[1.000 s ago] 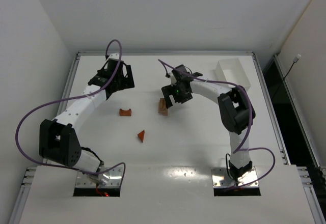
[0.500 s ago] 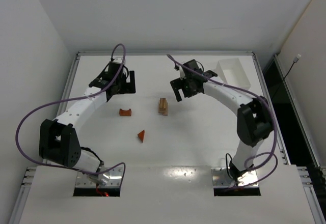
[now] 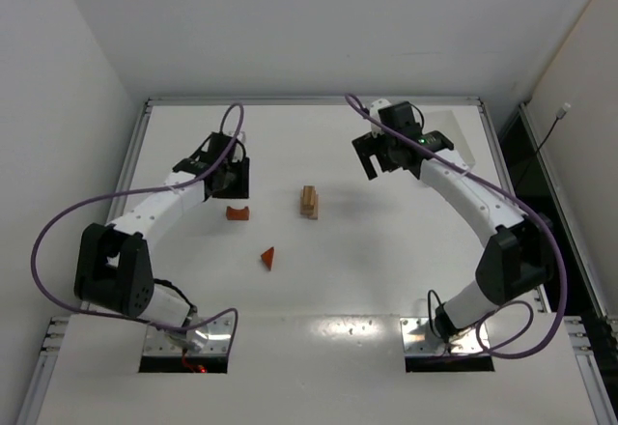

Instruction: Build the wood block tower

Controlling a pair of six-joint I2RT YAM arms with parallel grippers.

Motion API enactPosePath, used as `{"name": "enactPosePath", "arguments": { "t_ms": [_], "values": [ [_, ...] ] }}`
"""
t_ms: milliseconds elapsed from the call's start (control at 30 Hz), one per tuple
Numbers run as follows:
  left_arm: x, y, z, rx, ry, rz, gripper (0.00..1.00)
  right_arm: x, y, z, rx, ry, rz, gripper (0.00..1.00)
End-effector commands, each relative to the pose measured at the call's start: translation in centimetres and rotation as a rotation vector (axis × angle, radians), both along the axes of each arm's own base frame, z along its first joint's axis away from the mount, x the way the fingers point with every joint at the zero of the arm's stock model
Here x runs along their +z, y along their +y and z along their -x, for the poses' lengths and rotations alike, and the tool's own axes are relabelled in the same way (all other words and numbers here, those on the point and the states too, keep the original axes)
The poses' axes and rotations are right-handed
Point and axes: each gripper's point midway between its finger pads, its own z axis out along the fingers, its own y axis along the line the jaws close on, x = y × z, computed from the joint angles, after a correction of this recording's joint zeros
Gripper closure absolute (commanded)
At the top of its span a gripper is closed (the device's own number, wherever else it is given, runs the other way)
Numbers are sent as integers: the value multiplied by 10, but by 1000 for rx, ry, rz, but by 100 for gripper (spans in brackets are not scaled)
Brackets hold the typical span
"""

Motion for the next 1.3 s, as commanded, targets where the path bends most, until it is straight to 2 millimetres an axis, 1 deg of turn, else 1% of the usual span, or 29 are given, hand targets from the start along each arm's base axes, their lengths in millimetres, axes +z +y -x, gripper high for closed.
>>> {"name": "enactPosePath", "arguments": {
  "t_ms": [0,33,133,267,300,333,367,400,433,467,500,533,567,600,633,667,700,800,833,967,1067,1100,1133,1200,1267],
  "values": [
    [-23,-16,9,3,94,83,60,10,-15,-1,-25,-28,24,12],
    [-26,-16,10,4,104,80,60,6,-17,3,-25,-12,31,12],
    [-36,-16,10,14,135,77,56,5,-19,2,-28,-8,24,12],
    [-41,2,10,70,128,-4,48,1,-21,1,-31,3,21,12],
    [-44,4,13,84,134,-10,42,1,-23,0,-36,5,15,12],
    [-44,9,11,115,126,-24,40,0,-24,2,-36,14,18,12],
    [-44,8,11,123,126,-19,38,0,-24,2,-36,14,18,12],
    [-41,10,10,128,115,-23,31,0,-23,2,-30,16,12,12],
    [-45,11,15,138,134,-22,28,0,-23,2,-30,16,12,12],
    [-45,10,15,148,134,-15,27,0,-26,1,-39,16,12,12],
    [-51,10,19,143,154,-15,27,-1,-25,2,-33,19,5,12],
    [-51,9,19,151,155,-9,25,-1,-25,2,-32,19,5,12],
    [-56,10,20,151,165,-13,25,-1,-25,2,-32,19,5,12],
    [-60,13,19,162,175,-16,23,-2,-25,3,-33,27,8,12],
    [-60,11,20,156,178,-8,23,-2,-25,4,-33,27,8,12],
    [-65,12,21,156,192,-13,22,-2,-29,3,-42,27,8,12],
    [-64,13,18,161,187,0,22,-2,-27,3,-36,30,2,12],
    [-73,13,20,162,213,-10,22,-2,-27,3,-36,30,2,12],
    [-74,10,16,155,213,1,22,-2,-27,3,-36,30,2,12],
    [-87,7,18,146,252,6,22,-2,-29,2,-39,32,-5,12],
    [-90,4,14,142,261,11,22,-7,-27,2,-32,44,-7,12],
    [-94,3,16,138,276,14,22,-7,-27,2,-32,44,-7,12],
    [-91,2,12,137,266,18,22,-10,-27,2,-33,53,-4,12],
    [-96,2,10,141,283,24,22,-10,-26,2,-27,55,-11,12],
    [-96,2,10,141,283,24,22,-10,-26,2,-26,55,-11,12]
  ]
}}
